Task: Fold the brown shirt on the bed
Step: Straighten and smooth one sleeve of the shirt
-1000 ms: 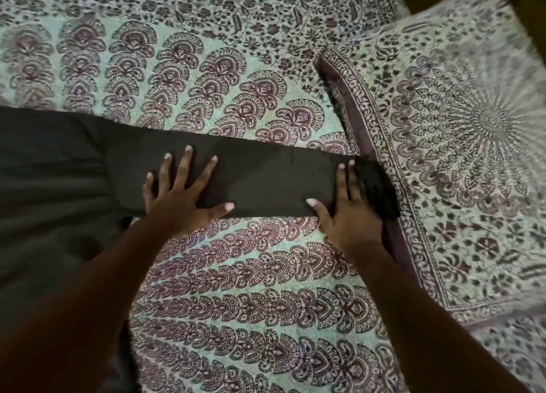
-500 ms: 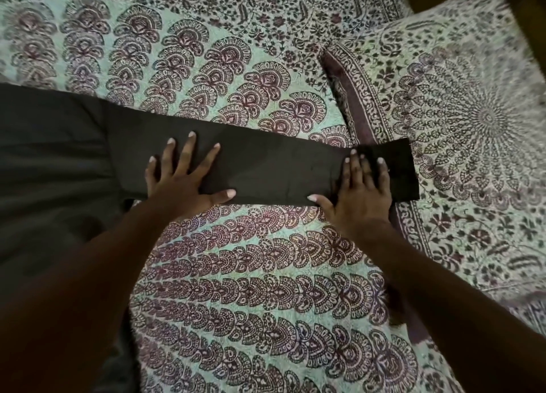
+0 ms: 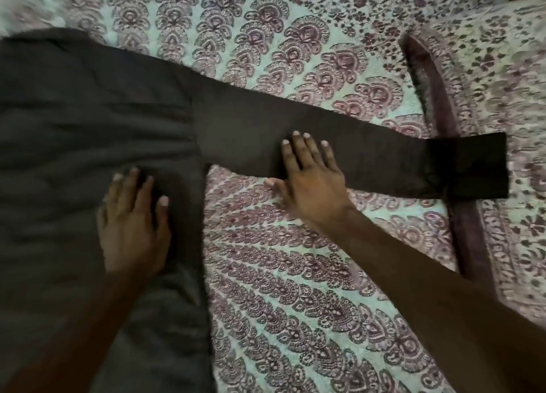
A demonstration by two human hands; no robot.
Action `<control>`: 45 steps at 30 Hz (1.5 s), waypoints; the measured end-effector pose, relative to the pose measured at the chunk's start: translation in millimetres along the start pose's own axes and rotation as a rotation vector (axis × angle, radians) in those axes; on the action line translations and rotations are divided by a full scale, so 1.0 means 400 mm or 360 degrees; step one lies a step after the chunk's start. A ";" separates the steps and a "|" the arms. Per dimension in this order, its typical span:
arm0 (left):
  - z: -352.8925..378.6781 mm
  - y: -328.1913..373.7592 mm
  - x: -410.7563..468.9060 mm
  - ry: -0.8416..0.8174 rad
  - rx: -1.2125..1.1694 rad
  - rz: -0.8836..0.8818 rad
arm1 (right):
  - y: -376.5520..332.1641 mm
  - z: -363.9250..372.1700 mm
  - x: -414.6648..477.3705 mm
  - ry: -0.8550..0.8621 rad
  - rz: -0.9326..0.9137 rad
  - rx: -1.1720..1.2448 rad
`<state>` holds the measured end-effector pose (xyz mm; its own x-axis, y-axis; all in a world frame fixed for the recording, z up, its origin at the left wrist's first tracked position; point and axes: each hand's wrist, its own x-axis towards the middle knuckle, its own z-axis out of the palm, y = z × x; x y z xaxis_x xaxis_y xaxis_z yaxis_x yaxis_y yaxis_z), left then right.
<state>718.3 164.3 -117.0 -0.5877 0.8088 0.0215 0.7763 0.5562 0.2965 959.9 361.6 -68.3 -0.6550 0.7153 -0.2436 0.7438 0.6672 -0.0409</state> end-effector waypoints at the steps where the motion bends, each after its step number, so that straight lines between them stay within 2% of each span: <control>1: 0.008 -0.010 -0.035 -0.0065 0.0058 0.0055 | -0.058 0.001 0.032 0.0016 -0.0118 0.0021; 5: 0.041 0.048 -0.129 -0.0309 0.0206 0.0391 | -0.270 0.001 0.179 0.0211 -0.0518 0.0069; 8: 0.039 0.082 -0.160 -0.0406 0.0126 0.0499 | -0.367 0.004 0.284 0.0124 -0.0714 0.0018; 10: 0.018 0.069 -0.172 -0.0369 -0.0034 0.0545 | -0.376 0.023 0.320 0.0007 -0.0772 -0.0014; 12: -0.010 0.027 -0.160 -0.0216 -0.0112 0.0456 | -0.341 0.054 0.308 0.0018 -0.0735 -0.0054; 14: -0.033 -0.040 -0.131 -0.0118 0.0005 0.0262 | -0.283 0.073 0.273 0.0102 -0.0548 -0.0014; 17: -0.055 -0.164 -0.103 -0.0151 0.0207 0.0117 | -0.234 0.075 0.228 0.0079 -0.0145 0.0130; 20: -0.052 -0.224 -0.112 -0.0214 0.0264 0.0174 | -0.275 0.057 0.236 0.0074 0.0028 0.0159; 23: -0.045 -0.226 -0.112 -0.0209 0.0255 0.0154 | -0.379 0.046 0.295 0.0221 -0.0117 0.0097; 27: -0.050 -0.232 -0.108 -0.0219 0.0206 0.0150 | -0.466 0.091 0.289 0.0157 -0.0327 -0.0035; 34: -0.058 -0.236 -0.106 -0.0210 0.0126 0.0171 | -0.385 0.125 -0.060 -0.0019 -0.0627 -0.0231; 36: -0.054 -0.241 -0.107 -0.0195 0.0118 0.0188 | -0.383 0.115 -0.056 0.0020 -0.0606 -0.0253; 40: -0.048 -0.246 -0.110 -0.0202 0.0115 0.0206 | -0.454 0.088 0.101 0.0140 -0.0408 -0.0093; 43: -0.057 -0.245 -0.107 -0.0285 0.0130 0.0208 | -0.497 0.113 0.151 0.0056 -0.0358 -0.0097; 45: -0.073 -0.246 -0.124 -0.0347 0.0132 0.0244 | -0.487 0.131 0.098 0.0033 -0.0367 -0.0139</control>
<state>664.5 63.8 -119.3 -0.4058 0.9019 -0.1483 0.8737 0.4304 0.2266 796.4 248.6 -120.8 -0.8095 0.5453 -0.2178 0.5604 0.8282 -0.0093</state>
